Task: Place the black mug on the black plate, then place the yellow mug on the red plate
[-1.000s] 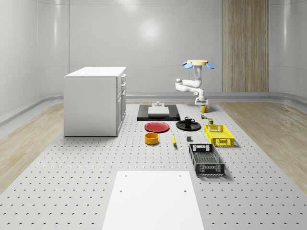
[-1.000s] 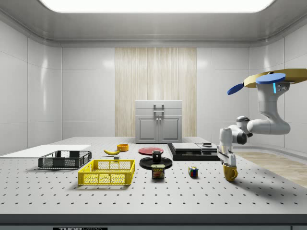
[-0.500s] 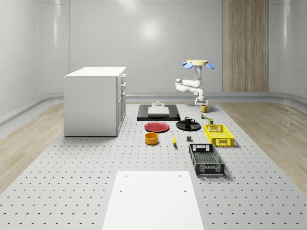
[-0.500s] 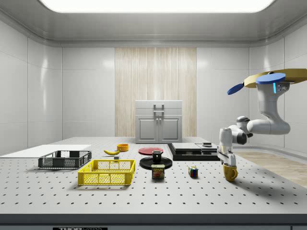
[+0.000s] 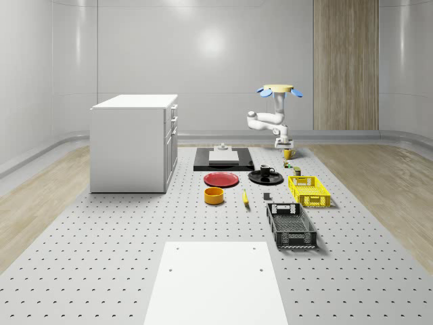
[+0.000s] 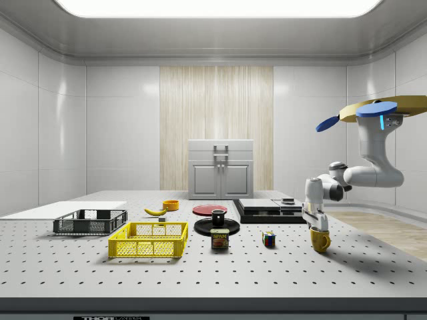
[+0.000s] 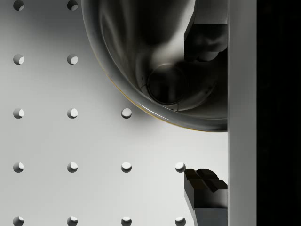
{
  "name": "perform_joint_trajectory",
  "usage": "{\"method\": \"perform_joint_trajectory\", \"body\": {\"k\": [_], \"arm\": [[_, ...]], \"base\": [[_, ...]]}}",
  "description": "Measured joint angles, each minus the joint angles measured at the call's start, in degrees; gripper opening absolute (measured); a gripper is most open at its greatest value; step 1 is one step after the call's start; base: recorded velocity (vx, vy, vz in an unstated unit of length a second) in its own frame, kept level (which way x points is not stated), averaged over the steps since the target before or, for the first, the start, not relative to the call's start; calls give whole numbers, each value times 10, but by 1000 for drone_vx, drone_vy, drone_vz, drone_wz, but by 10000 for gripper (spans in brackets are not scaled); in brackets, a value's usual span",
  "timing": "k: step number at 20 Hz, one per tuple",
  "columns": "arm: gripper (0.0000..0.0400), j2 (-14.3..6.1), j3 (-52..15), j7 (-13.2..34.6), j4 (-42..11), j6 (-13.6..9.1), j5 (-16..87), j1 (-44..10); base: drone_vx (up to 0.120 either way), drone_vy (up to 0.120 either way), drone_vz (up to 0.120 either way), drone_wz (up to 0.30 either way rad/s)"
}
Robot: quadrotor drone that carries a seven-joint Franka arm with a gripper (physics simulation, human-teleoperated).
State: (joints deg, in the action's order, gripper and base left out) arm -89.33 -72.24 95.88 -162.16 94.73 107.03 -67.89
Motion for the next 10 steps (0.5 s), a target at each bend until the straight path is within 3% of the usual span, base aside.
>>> {"method": "perform_joint_trajectory", "body": {"k": [2,4,10], "arm": [[202,0,0,0,0,0,0,0],[162,1,0,0,0,-1,0,0],[114,2,0,-1,0,-2,1,1]], "base": [[0,0,0,0],[0,0,0,0],[0,0,0,0]]}}
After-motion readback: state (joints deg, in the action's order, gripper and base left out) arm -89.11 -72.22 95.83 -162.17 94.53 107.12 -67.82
